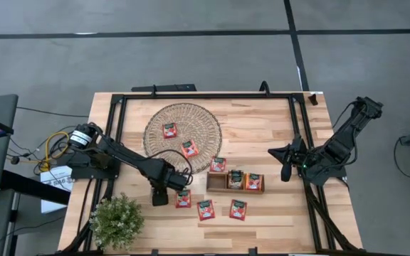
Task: Pick & Place Tea
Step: Put the brown tea bag into the middle section of the wooden organizer
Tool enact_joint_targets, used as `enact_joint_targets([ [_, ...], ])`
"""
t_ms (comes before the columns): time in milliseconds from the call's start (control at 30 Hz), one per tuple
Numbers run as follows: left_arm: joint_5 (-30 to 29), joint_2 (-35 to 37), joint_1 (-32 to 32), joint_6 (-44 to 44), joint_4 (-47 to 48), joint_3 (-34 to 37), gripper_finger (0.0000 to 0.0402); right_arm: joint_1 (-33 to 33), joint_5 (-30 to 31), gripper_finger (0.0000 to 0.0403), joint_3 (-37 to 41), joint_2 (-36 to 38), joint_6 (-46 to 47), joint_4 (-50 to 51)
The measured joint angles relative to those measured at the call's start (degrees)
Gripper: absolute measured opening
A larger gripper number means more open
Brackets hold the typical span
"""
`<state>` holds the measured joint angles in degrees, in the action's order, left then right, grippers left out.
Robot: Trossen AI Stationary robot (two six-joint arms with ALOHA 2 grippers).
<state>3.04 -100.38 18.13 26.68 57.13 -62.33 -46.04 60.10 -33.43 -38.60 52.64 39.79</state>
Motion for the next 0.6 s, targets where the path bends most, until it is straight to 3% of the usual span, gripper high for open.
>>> enact_joint_targets([
  [600, 1.1, 0.2, -0.1, 2.3, -6.8, 7.6, 0.0151, 0.0, 0.0, 0.0004, 0.0, 0.0, -0.1, 0.0],
])
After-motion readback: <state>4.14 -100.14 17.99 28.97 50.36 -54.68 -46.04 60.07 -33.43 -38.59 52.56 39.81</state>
